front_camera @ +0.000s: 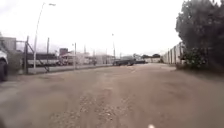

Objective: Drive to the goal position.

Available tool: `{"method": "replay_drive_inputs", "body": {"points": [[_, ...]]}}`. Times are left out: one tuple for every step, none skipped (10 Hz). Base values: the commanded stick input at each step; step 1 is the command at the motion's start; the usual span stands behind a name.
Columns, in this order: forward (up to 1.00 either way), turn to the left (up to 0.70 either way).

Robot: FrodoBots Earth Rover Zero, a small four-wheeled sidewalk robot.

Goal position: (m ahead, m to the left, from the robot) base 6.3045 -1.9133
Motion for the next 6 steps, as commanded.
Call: {"method": "replay_drive_inputs", "body": {"points": [[0.5, 0.0], [0.5, 0.0], [0.5, -0.5], [0.5, -0.5], [0.5, -0.31], [0.5, 0.0]]}}
